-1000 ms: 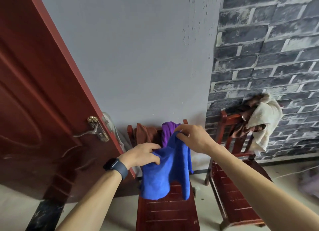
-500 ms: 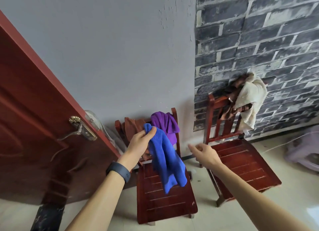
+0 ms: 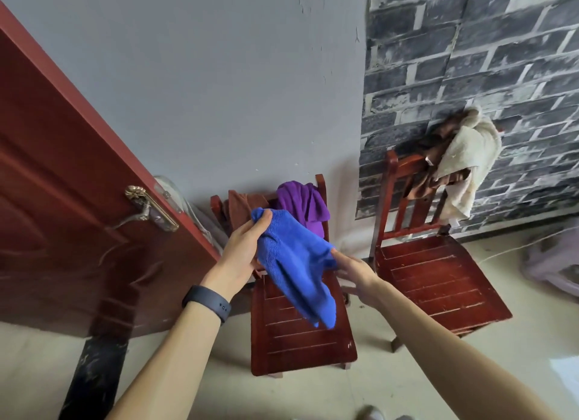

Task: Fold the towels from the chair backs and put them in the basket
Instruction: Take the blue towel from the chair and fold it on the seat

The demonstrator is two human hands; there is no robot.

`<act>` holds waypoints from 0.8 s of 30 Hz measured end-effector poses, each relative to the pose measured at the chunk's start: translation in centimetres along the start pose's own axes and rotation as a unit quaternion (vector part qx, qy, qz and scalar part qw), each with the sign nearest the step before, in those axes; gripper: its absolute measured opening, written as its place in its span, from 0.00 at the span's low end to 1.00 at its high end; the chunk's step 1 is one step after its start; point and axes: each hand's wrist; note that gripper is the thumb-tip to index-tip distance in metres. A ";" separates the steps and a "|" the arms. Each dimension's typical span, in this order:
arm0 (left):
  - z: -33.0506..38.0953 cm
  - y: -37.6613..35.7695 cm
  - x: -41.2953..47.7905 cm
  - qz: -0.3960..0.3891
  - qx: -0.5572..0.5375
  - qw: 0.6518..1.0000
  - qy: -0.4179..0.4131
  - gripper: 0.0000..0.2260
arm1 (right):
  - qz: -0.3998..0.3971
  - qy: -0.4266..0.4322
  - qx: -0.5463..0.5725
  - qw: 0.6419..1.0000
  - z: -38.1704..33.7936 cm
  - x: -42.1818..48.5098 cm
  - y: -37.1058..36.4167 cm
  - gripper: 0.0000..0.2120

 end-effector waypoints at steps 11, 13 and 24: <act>-1.2 6.1 -0.5 0.167 0.101 0.980 -0.022 0.09 | 0.043 -0.051 0.159 0.985 -0.6 0.1 -0.5 0.07; -2.0 8.1 -0.4 0.216 0.100 0.971 0.002 0.10 | 0.045 -0.015 0.159 0.986 -1.7 -0.1 0.3 0.08; -1.8 14.6 -0.6 0.149 0.054 0.985 0.065 0.12 | -0.045 0.098 0.199 0.974 -7.7 -3.0 1.9 0.08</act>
Point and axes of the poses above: each hand's wrist, its own x-axis towards the middle knuckle, its own y-axis out of the back of the hand, z = x × y, and after that the axes turned 7 degrees about z, right-handed
